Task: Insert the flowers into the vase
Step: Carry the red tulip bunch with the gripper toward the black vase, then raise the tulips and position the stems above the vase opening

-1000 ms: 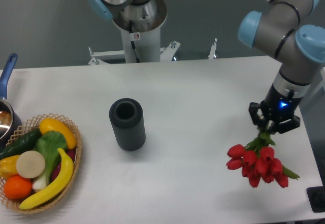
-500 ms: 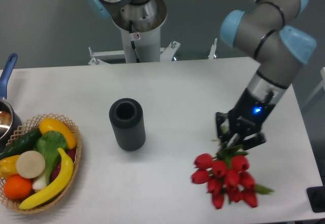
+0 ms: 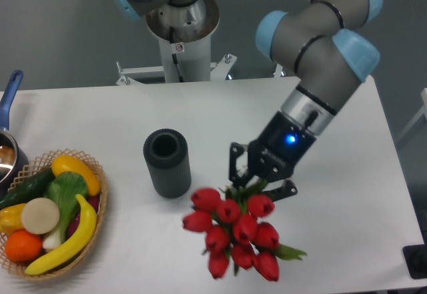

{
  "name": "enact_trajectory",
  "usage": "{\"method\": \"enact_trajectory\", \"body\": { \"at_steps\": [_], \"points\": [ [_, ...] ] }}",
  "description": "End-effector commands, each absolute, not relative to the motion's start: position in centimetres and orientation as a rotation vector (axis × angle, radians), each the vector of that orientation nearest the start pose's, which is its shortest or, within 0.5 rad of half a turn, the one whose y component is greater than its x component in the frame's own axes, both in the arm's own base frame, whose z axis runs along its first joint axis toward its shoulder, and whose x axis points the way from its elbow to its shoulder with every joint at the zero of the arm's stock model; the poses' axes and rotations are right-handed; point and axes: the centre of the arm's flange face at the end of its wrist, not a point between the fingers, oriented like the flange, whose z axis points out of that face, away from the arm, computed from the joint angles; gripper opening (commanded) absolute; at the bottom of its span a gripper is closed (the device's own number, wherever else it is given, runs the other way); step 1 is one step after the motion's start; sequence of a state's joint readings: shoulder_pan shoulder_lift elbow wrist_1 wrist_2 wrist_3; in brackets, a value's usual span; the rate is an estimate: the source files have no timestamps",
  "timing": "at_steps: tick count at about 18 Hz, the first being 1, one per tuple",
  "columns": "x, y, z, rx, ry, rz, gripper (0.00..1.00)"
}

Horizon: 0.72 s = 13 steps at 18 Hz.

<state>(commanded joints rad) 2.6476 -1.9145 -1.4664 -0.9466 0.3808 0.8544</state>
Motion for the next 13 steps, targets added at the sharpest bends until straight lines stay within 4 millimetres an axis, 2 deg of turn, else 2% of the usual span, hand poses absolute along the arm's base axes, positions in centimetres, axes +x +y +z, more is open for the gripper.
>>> {"method": "enact_trajectory", "body": {
  "at_steps": [2,6,10,13],
  "points": [
    [-43.7,49.4,48.2,-1.873,0.081,-0.448,0.08],
    [-41.3,47.8,48.5,-1.762,0.168,-0.422,0.08],
    [-39.0,45.7,48.1,-1.713,0.172,-0.446,0.10],
    [-37.0,43.4,47.0,-1.675,0.186,-0.437,0.11]
  ]
}}
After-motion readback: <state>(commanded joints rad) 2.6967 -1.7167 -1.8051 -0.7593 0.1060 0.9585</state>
